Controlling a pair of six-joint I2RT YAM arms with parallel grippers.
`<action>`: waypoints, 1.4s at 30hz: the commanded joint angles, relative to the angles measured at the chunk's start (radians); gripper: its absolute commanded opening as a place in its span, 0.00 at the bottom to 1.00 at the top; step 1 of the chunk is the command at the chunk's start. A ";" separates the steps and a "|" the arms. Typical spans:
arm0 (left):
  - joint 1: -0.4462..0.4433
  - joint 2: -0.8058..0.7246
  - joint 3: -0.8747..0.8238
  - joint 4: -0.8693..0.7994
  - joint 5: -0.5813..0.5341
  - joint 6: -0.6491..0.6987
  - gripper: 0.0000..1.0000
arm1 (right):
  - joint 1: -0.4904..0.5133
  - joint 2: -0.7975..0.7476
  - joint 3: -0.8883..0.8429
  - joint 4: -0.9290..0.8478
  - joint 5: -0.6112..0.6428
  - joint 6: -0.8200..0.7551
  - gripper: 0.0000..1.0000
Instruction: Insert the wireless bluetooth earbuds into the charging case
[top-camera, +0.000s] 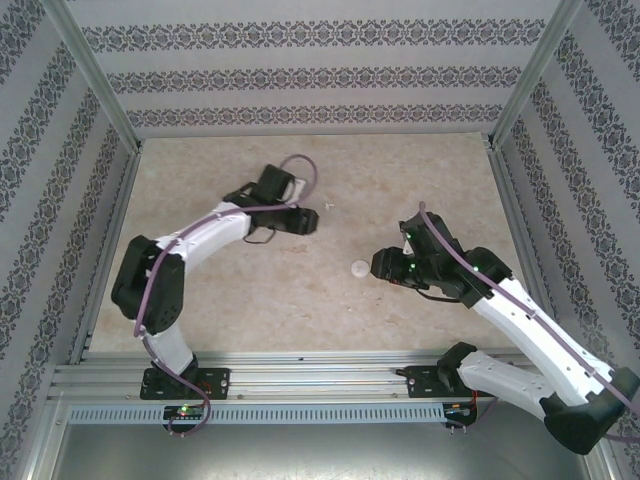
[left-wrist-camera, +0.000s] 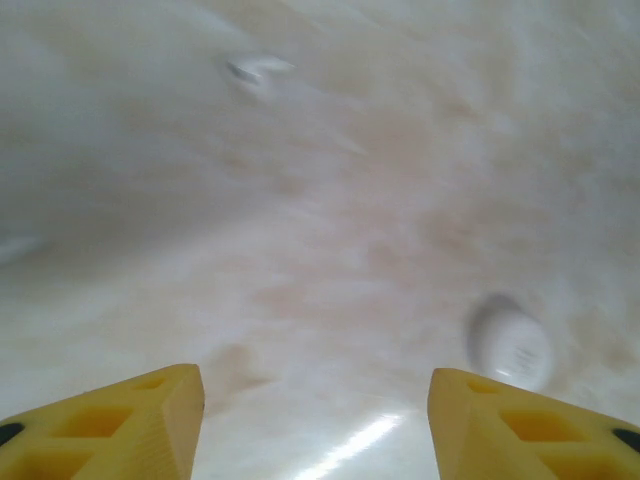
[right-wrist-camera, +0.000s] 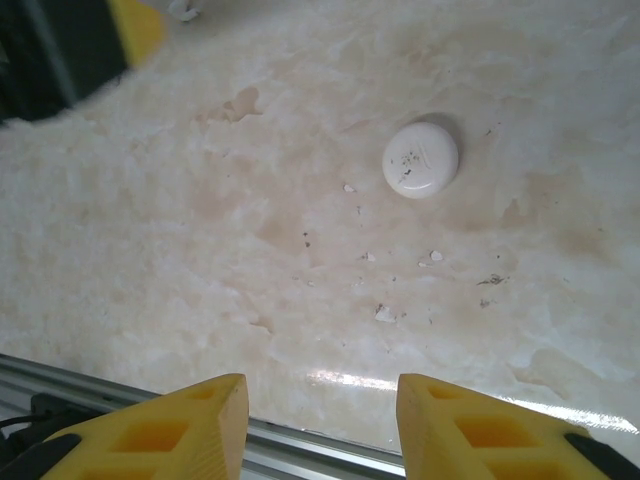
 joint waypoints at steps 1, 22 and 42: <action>0.121 -0.037 -0.013 -0.140 -0.087 0.076 0.60 | 0.005 0.063 0.042 0.047 -0.006 -0.029 0.44; 0.415 0.194 0.121 -0.280 -0.020 0.396 0.75 | 0.080 0.397 0.195 0.151 -0.066 -0.064 0.47; 0.415 0.302 0.140 -0.273 -0.046 0.407 0.72 | 0.080 0.398 0.192 0.147 -0.074 -0.065 0.47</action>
